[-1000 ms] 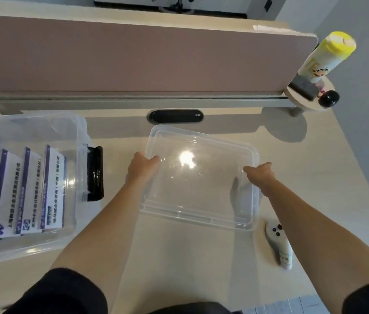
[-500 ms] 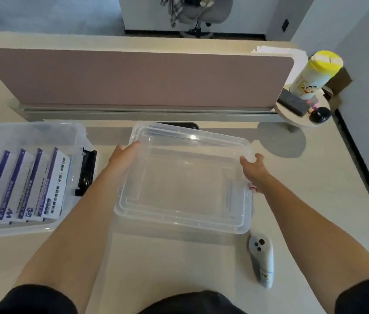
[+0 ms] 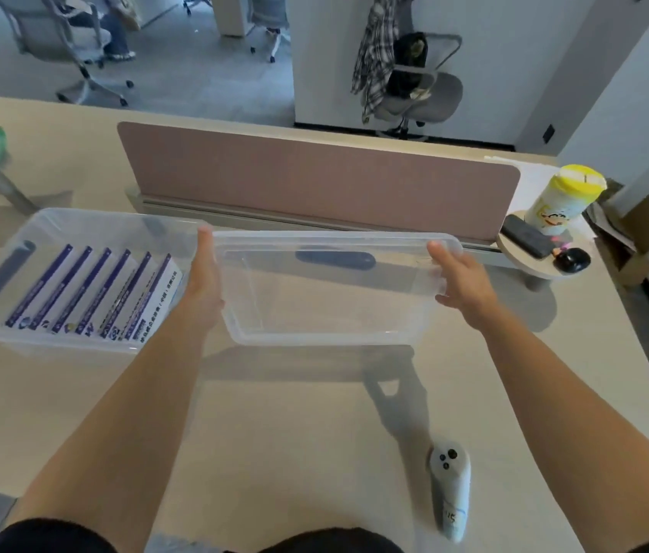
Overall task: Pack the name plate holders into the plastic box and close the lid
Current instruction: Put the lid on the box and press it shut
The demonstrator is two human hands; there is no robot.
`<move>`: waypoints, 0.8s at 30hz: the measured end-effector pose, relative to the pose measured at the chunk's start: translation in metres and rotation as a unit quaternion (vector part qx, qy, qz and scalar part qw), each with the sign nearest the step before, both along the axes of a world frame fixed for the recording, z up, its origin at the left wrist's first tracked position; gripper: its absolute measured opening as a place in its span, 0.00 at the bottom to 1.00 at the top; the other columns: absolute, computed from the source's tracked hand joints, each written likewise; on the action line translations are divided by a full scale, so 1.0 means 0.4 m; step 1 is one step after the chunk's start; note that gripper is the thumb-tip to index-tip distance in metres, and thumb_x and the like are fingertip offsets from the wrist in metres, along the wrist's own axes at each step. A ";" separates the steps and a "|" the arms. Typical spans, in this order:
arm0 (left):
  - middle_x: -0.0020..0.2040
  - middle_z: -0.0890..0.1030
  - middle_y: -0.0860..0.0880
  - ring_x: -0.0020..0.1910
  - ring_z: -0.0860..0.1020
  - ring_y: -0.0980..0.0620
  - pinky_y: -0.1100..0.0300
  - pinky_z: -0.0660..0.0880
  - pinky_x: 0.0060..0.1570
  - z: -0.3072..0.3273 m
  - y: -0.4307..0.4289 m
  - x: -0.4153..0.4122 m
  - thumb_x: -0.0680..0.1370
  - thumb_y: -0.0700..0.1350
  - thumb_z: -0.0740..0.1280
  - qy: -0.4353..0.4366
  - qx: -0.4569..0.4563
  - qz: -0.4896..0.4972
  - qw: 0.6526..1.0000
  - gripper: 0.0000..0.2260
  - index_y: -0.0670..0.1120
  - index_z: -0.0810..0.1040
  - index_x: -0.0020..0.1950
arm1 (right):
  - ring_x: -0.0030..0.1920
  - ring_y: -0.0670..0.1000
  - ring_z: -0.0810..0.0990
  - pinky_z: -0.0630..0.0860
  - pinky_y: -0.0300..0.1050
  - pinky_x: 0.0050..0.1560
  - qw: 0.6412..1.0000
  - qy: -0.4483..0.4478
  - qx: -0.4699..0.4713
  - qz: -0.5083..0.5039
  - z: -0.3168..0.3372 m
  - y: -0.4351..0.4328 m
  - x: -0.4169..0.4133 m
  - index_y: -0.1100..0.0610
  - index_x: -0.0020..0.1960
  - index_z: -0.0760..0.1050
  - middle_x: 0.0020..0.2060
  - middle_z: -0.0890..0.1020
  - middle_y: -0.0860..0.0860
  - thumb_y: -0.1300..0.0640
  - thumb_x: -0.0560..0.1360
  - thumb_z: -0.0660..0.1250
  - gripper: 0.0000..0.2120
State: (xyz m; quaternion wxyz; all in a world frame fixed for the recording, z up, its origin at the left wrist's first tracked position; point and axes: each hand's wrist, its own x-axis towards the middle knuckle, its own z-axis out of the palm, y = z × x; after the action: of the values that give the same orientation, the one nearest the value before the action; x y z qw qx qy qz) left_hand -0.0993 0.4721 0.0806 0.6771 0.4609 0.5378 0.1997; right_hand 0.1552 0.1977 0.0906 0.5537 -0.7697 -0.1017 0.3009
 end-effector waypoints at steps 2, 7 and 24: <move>0.71 0.73 0.49 0.67 0.73 0.44 0.39 0.64 0.69 0.024 -0.018 -0.019 0.56 0.82 0.60 -0.041 -0.043 0.030 0.998 0.51 0.58 0.66 0.74 | 0.60 0.55 0.78 0.75 0.53 0.54 0.999 0.000 0.036 0.019 0.007 -0.023 -0.013 0.49 0.62 0.77 0.59 0.80 0.51 0.30 0.63 0.69 0.34; 0.67 0.70 0.45 0.64 0.73 0.42 0.49 0.64 0.72 0.062 -0.075 -0.056 0.73 0.64 0.66 -0.054 -0.055 0.023 0.997 0.34 0.49 0.65 0.74 | 0.56 0.51 0.77 0.69 0.52 0.63 0.992 0.050 0.107 0.037 0.015 -0.080 -0.044 0.47 0.49 0.76 0.52 0.79 0.49 0.42 0.68 0.70 0.14; 0.58 0.77 0.43 0.61 0.77 0.42 0.45 0.71 0.65 0.104 0.016 -0.425 0.75 0.39 0.60 -0.184 0.045 -0.117 0.975 0.19 0.45 0.74 0.66 | 0.55 0.58 0.78 0.76 0.52 0.54 0.988 -0.137 -0.066 0.039 0.091 -0.009 -0.356 0.55 0.72 0.71 0.61 0.74 0.53 0.56 0.75 0.72 0.26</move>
State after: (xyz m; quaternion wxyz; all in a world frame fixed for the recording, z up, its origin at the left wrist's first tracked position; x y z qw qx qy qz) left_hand -0.2692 0.4785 0.1224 0.7616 0.5063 0.3367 0.2244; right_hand 0.0129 0.1940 0.1270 0.4704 -0.8340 -0.1863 0.2200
